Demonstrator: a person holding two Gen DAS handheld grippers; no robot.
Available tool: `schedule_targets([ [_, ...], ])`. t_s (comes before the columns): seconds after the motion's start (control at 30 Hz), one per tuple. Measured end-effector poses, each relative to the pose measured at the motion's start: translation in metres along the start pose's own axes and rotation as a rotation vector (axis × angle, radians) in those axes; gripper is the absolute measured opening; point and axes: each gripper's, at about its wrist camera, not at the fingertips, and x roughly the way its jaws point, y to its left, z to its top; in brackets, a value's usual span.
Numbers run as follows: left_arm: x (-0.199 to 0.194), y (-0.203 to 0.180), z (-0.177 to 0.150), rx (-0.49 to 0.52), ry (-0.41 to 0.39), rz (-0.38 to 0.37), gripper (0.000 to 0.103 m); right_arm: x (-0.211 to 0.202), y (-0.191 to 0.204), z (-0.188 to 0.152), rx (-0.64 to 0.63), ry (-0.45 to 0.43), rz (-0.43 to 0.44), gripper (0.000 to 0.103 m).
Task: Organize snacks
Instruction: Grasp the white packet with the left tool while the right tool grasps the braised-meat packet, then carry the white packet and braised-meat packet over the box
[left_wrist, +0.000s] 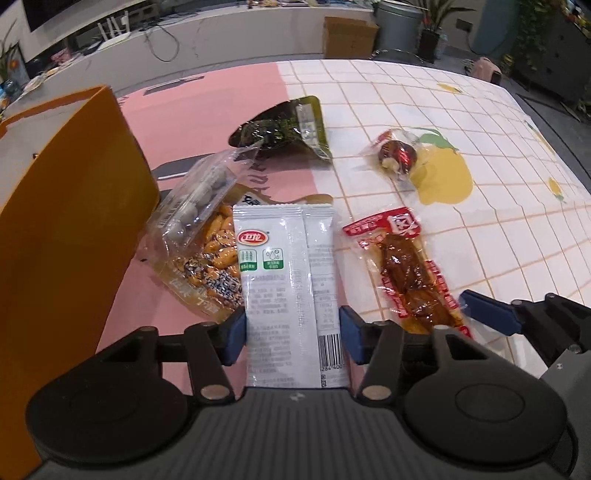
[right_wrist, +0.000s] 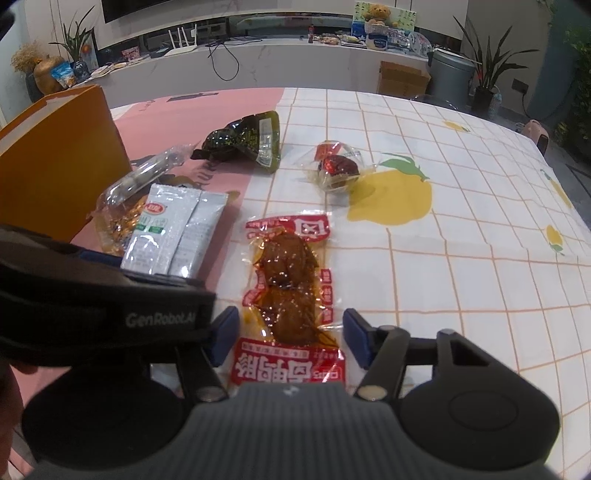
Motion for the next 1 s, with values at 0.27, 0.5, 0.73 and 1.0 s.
schedule_targets([
  [0.27,-0.014,0.003,-0.006,-0.011,0.0,-0.037,0.056,-0.014,0.004,-0.005,-0.005,0.005,0.029,0.046],
  [0.5,-0.043,0.006,-0.005,-0.01,-0.038,-0.034,0.056,-0.038,0.002,-0.008,0.01,-0.007,0.041,0.045],
  [0.73,-0.072,0.014,-0.008,-0.027,-0.069,-0.018,0.056,-0.066,-0.002,-0.012,0.038,-0.031,0.048,0.045],
  [1.0,-0.113,0.027,-0.008,-0.025,-0.12,-0.023,0.056,-0.103,0.001,-0.01,0.057,-0.087,0.071,0.045],
])
